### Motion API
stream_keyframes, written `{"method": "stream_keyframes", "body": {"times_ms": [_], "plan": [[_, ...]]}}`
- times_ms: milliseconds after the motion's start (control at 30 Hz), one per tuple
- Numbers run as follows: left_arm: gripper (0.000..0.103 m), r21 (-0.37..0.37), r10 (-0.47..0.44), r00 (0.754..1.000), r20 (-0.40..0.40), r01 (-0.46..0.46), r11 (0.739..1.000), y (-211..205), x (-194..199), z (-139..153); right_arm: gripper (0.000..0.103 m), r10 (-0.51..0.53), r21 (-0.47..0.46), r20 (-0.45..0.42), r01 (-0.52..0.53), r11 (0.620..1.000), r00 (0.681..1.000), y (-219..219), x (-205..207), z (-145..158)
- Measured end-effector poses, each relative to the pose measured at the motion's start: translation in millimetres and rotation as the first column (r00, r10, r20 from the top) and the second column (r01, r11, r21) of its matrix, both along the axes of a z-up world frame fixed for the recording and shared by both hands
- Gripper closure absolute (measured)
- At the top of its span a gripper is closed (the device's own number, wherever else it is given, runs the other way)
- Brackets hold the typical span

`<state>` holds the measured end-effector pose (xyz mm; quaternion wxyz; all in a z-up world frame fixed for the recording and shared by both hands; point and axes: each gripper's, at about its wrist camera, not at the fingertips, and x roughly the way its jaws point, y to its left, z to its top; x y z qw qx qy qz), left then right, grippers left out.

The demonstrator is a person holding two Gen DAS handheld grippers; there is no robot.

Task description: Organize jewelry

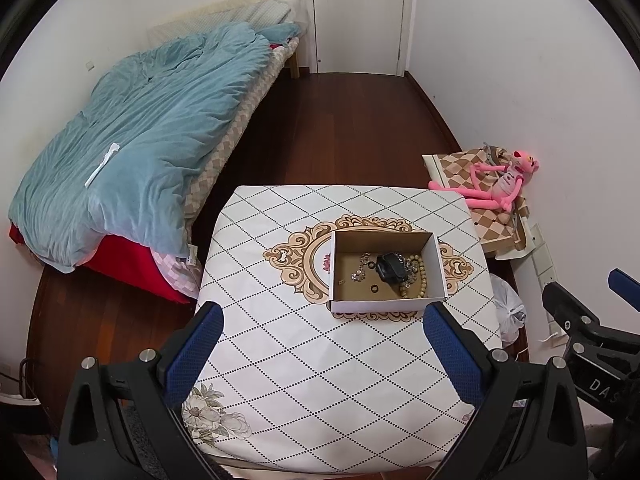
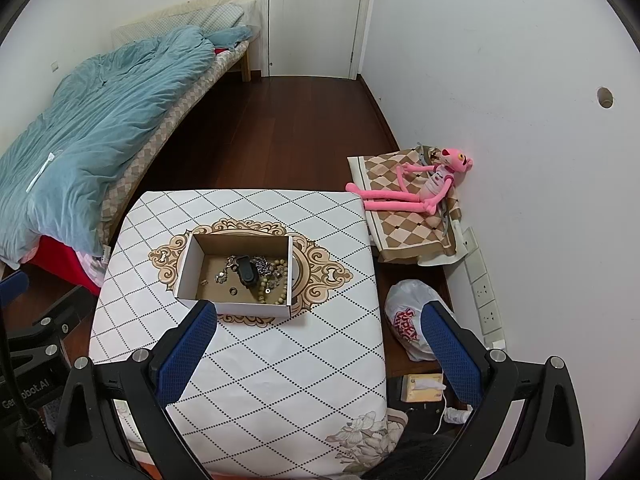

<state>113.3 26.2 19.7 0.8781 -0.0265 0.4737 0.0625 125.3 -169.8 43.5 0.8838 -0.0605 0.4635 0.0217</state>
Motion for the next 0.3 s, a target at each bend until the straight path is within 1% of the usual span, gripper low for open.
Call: {"method": "stream_keyframes", "body": {"times_ms": [300], "plan": [[0.001,0.000,-0.001,1.000,0.011,0.001,1.000,1.0,-2.1,-0.3,0.000,0.000,-0.001,-0.002,0.000,1.000,1.000,0.3,0.2,0.1]]}}
